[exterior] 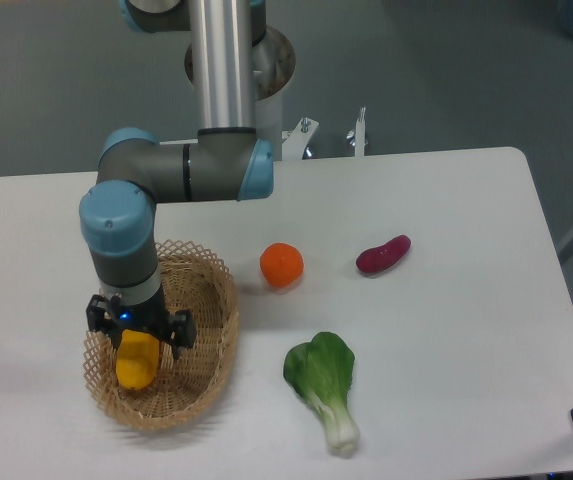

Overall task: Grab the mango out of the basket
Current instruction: 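Close the gripper fingers around the yellow mango in the basket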

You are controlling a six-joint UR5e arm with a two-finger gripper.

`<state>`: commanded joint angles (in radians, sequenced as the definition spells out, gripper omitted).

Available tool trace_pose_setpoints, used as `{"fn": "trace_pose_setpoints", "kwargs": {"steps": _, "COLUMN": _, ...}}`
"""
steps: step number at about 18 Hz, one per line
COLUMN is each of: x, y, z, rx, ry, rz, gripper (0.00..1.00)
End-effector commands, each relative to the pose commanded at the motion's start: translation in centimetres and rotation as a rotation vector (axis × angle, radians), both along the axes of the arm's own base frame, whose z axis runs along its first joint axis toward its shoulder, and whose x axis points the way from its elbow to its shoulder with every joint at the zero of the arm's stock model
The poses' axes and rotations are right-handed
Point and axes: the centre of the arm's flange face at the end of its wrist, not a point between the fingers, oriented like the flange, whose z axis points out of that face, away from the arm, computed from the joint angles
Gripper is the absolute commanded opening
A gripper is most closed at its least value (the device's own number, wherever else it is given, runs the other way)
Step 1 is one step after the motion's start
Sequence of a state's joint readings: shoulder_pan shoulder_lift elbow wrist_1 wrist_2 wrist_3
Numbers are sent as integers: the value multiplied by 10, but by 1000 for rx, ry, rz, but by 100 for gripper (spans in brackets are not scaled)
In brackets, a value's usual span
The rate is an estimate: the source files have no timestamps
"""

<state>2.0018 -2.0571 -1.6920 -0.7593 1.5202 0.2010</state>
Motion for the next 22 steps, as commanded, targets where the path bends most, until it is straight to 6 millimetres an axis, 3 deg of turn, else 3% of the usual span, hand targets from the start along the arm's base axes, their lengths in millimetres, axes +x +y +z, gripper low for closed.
{"fn": "trace_pose_setpoints", "kwargs": {"steps": 8, "x": 11, "y": 11, "z": -22, "rx": -26, "ry": -9, "rz": -21, "gripper": 100}}
{"fn": "trace_pose_setpoints", "kwargs": {"steps": 11, "x": 10, "y": 14, "z": -20, "rx": -27, "ry": 9, "rz": -21, "gripper": 97}}
{"fn": "trace_pose_setpoints", "kwargs": {"steps": 15, "x": 14, "y": 14, "z": -21, "rx": -37, "ry": 26, "rz": -25, "gripper": 55}}
{"fn": "trace_pose_setpoints", "kwargs": {"steps": 17, "x": 15, "y": 13, "z": -20, "rx": -35, "ry": 27, "rz": -26, "gripper": 48}}
{"fn": "trace_pose_setpoints", "kwargs": {"steps": 22, "x": 16, "y": 13, "z": -14, "rx": -27, "ry": 31, "rz": -29, "gripper": 42}}
